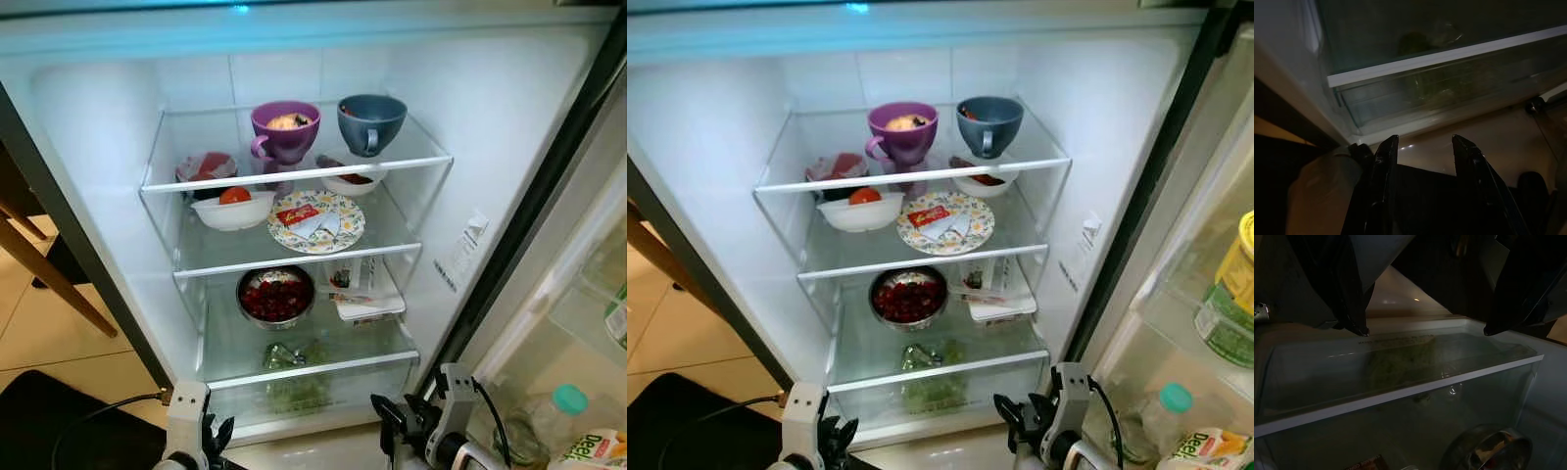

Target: Restocking fridge

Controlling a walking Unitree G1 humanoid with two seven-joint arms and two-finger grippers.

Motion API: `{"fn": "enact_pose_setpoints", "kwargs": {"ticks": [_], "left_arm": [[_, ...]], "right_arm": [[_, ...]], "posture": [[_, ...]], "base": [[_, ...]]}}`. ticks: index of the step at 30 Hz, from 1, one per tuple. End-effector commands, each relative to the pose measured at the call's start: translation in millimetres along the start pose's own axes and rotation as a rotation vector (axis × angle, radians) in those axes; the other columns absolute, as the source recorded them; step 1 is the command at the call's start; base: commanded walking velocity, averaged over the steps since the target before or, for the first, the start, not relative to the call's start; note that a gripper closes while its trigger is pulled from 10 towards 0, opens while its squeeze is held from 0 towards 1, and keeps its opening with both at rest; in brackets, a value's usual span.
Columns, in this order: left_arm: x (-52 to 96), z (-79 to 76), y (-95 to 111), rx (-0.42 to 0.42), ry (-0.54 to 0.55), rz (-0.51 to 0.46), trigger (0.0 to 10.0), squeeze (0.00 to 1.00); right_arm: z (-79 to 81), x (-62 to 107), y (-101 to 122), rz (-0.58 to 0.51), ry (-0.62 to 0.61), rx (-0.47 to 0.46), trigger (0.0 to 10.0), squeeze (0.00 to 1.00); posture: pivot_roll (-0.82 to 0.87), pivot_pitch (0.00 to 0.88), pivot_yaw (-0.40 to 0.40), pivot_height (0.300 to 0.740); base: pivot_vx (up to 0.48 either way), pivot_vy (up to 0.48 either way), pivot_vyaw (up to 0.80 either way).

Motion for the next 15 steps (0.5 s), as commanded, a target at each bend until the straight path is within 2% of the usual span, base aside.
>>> {"fn": "enact_pose_setpoints", "kwargs": {"ticks": [1, 6, 9, 15], "left_arm": [[7.6, 8.9, -15, -0.002, 0.026, 0.055, 10.0, 0.0], [10.1, 9.8, -23, 0.005, 0.039, 0.08, 10.0, 0.0], [10.7, 10.4, -27, 0.006, 0.047, 0.094, 10.0, 0.0], [12.0, 12.7, -32, 0.017, 0.065, 0.112, 10.0, 0.0]], "right_arm": [[-12.9, 12.4, -20, 0.046, -0.062, -0.062, 10.0, 0.0], [-18.3, 16.2, -24, 0.045, -0.089, -0.085, 10.0, 0.0], [-22.5, 18.2, -35, 0.098, -0.138, -0.093, 10.0, 0.0], [-27.0, 20.5, -37, 0.102, -0.171, -0.098, 10.0, 0.0]], "posture": [[-0.03, 0.058, 0.012, 0.494], [-0.03, 0.053, 0.009, 0.509], [-0.03, 0.051, 0.005, 0.509], [-0.03, 0.042, 0.003, 0.509]], "base": [[0.0, 0.0, 0.0], [0.0, 0.0, 0.0], [0.0, 0.0, 0.0], [0.0, 0.0, 0.0]]}}
Point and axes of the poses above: a point about 5 cm out from each wrist's last joint towards the gripper, its own x axis pointing back from the gripper into the wrist, its own y axis along the axis of the wrist's last joint, z = x × y, the point moved 5 cm from there along -x, pointing out of the wrist towards the gripper, and after that the axes turned 4 degrees about -x, right-handed, at the moved point
